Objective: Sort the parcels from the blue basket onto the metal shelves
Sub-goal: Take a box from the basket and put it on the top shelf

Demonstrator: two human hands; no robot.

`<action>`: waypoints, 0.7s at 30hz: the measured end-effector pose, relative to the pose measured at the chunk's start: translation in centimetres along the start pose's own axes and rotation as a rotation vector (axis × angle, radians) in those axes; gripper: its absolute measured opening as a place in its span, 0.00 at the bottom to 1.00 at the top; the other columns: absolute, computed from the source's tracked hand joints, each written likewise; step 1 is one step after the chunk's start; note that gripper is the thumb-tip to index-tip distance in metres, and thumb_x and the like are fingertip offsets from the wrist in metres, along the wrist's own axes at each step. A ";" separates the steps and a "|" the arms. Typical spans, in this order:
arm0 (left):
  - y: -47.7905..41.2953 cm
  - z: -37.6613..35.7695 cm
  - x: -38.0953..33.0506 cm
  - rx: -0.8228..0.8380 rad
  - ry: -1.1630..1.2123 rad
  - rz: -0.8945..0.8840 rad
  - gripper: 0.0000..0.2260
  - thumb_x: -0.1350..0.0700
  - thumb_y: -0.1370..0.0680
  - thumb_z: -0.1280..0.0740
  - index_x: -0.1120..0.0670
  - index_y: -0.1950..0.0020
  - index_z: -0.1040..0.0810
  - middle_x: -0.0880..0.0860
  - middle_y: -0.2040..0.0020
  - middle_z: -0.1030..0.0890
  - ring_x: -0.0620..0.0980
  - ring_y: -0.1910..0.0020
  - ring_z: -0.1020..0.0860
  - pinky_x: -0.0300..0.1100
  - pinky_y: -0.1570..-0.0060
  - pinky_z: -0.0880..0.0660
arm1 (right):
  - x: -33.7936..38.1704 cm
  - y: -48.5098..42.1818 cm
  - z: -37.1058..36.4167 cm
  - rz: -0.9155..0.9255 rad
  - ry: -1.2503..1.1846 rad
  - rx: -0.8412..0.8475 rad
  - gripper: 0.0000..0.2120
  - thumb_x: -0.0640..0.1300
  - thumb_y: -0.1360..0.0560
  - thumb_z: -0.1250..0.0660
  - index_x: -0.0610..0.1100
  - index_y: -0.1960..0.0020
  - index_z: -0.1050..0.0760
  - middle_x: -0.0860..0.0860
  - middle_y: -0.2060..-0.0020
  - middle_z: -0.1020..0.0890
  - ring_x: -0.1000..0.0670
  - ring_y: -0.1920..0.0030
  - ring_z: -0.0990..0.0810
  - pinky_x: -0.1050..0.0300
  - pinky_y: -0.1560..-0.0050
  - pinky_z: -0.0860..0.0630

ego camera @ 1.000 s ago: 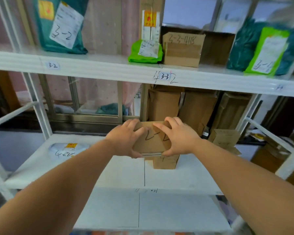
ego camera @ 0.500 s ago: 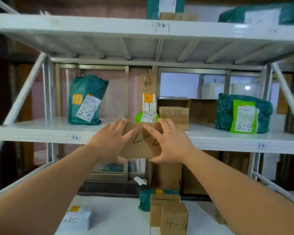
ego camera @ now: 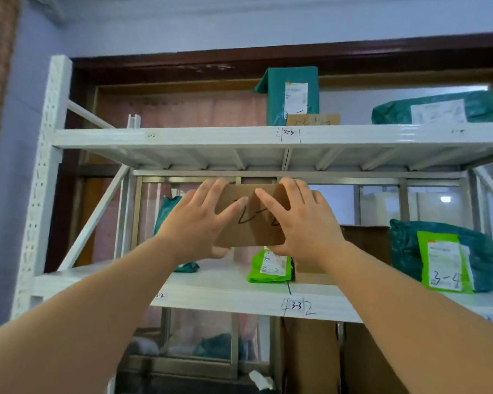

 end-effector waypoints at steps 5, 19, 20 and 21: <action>-0.8 0.9 2.2 -0.066 -0.079 -0.026 0.46 0.33 0.40 0.27 0.50 0.28 0.39 0.66 0.34 0.31 0.66 0.37 0.29 0.59 0.42 0.28 | 0.1 -1.8 0.5 -0.037 0.006 -0.150 0.51 0.66 0.40 0.27 0.54 0.25 0.48 0.37 0.32 0.35 0.36 0.33 0.34 0.42 0.41 0.30; -4.5 -1.7 8.3 -0.037 -0.210 0.016 0.47 0.32 0.40 0.27 0.48 0.28 0.42 0.64 0.32 0.34 0.65 0.36 0.31 0.60 0.44 0.26 | 1.3 -8.8 -0.9 -0.050 -0.014 -0.314 0.48 0.66 0.35 0.30 0.54 0.23 0.50 0.38 0.30 0.40 0.37 0.31 0.39 0.38 0.32 0.42; -4.9 -1.8 8.8 -0.047 -0.225 0.034 0.47 0.33 0.40 0.27 0.49 0.28 0.41 0.64 0.32 0.34 0.65 0.35 0.31 0.60 0.44 0.26 | 1.1 -9.6 -0.9 -0.034 -0.018 -0.325 0.47 0.66 0.33 0.31 0.54 0.23 0.52 0.38 0.29 0.42 0.37 0.29 0.42 0.39 0.31 0.44; -5.4 -1.8 9.4 -0.058 -0.240 0.048 0.47 0.33 0.40 0.26 0.49 0.28 0.41 0.64 0.32 0.34 0.65 0.35 0.31 0.61 0.44 0.26 | 0.9 -10.5 -0.9 -0.019 -0.023 -0.345 0.47 0.66 0.32 0.32 0.54 0.23 0.54 0.38 0.28 0.44 0.37 0.28 0.43 0.39 0.31 0.46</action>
Point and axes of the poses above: each hand's wrist, its own y-axis away from the middle knuckle, its own z-axis out of the back of the hand, x = y × z, the point moved 3 cm from there along -y, towards the middle knuckle
